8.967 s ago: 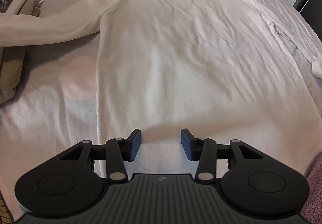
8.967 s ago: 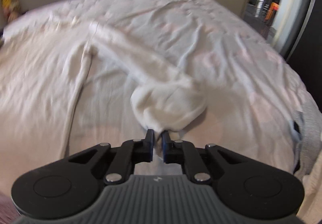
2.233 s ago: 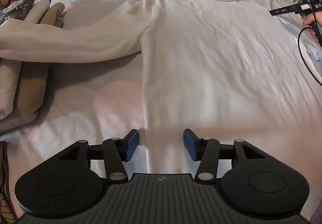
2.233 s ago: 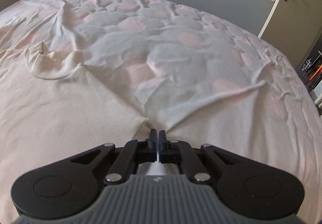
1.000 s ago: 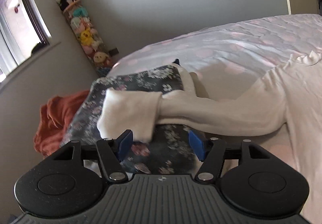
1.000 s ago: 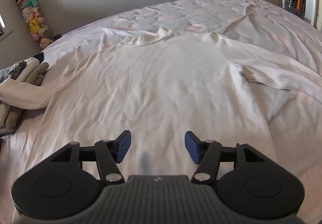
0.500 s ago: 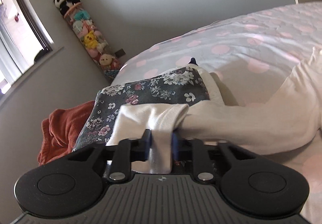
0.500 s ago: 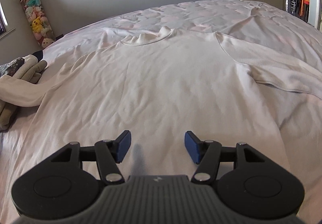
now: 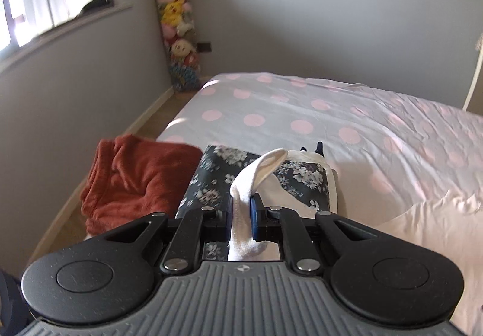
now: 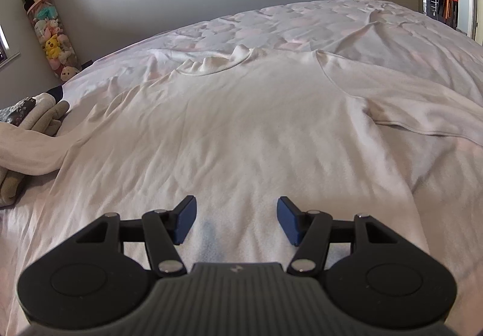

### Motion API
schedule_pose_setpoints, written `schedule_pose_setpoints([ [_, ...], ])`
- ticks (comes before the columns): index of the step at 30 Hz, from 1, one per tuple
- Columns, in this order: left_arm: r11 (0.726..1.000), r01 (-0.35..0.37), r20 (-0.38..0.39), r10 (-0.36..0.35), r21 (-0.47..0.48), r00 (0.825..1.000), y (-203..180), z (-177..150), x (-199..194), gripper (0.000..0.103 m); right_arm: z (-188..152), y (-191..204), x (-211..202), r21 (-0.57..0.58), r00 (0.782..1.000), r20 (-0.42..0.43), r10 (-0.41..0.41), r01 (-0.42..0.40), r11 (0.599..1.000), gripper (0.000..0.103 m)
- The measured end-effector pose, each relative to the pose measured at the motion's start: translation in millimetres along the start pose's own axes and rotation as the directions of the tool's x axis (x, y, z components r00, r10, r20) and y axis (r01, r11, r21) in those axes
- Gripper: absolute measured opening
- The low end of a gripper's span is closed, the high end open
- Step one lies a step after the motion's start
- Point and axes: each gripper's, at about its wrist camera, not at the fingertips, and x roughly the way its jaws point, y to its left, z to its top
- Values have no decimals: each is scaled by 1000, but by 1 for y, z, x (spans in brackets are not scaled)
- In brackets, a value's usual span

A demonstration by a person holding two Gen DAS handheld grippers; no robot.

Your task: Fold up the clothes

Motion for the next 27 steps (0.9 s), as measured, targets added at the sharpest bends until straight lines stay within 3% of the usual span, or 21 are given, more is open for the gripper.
schedule_pose_setpoints([
  [6,996,-77,-67,74,-43,995,34,-13,20,9,1,-2,0,11,1000,1,2,-2,1000,62],
  [13,973,-209,-105,199,-97,974,74,-46,66,2,0,-4,3,17,1000,-11,-4,4,1000,62],
  [17,970,-216,-107,204,-114,973,82,-60,84,2,0,-5,7,16,1000,-22,-8,9,1000,62],
  [21,979,-185,-45,181,-88,982,65,-71,71,3,1,-9,5,29,999,-34,-6,7,1000,62],
  [24,987,-150,19,151,-59,988,45,-79,53,17,3,-13,1,48,999,-46,2,0,999,63],
  [26,992,-123,57,125,-37,991,31,-85,41,18,4,-17,-2,60,998,-55,8,-4,998,63],
  [27,997,-72,44,73,-24,996,18,-92,36,19,5,-18,-3,67,998,-59,10,-7,998,63],
])
